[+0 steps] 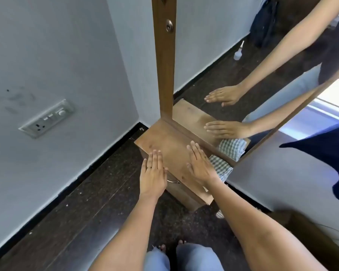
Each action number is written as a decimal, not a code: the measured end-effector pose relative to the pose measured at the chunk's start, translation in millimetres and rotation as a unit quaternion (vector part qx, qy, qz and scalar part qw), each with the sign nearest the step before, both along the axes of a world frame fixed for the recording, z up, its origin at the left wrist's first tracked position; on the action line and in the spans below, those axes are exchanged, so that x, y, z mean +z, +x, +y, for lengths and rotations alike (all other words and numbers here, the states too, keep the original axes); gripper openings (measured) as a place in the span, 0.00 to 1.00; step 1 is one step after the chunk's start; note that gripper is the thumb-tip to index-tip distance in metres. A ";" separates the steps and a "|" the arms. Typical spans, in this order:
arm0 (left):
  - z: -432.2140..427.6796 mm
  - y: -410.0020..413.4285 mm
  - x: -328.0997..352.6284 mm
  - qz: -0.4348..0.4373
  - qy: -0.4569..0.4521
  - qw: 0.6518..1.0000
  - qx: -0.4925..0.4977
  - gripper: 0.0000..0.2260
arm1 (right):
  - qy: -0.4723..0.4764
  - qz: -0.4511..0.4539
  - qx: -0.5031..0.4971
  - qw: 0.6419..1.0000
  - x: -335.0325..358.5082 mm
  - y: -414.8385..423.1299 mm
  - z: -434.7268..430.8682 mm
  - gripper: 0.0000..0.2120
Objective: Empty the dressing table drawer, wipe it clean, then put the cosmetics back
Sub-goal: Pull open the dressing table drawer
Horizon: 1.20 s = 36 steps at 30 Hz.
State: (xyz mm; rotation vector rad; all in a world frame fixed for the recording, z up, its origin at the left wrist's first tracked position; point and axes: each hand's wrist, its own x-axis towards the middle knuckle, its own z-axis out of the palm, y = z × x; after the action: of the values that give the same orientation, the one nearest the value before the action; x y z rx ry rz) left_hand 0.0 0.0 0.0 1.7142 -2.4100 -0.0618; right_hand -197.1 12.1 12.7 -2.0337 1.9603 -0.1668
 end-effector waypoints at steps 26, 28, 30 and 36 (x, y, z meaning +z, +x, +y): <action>43.6 -3.4 -96.1 0.154 -0.049 0.982 0.102 0.29 | -0.202 -0.011 -0.083 0.976 -53.0 -13.9 32.4 0.24; 51.0 1.2 -98.2 0.164 -0.027 0.980 0.113 0.28 | -0.202 -0.012 -0.109 0.973 -56.9 -14.1 40.9 0.24; 57.6 2.5 -99.6 0.171 -0.006 0.978 0.122 0.28 | -0.190 -0.019 -0.124 0.974 -61.4 -10.2 48.4 0.25; 63.8 -13.1 -103.9 0.358 0.166 0.898 0.194 0.30 | -0.205 0.030 -0.131 0.969 -81.3 7.6 58.6 0.21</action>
State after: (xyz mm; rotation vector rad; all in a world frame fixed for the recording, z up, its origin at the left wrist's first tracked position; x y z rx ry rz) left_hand -13.1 63.8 -103.9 1.8321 -1.5544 -0.9182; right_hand -189.5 70.7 -68.6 -2.0155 2.3904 -0.6245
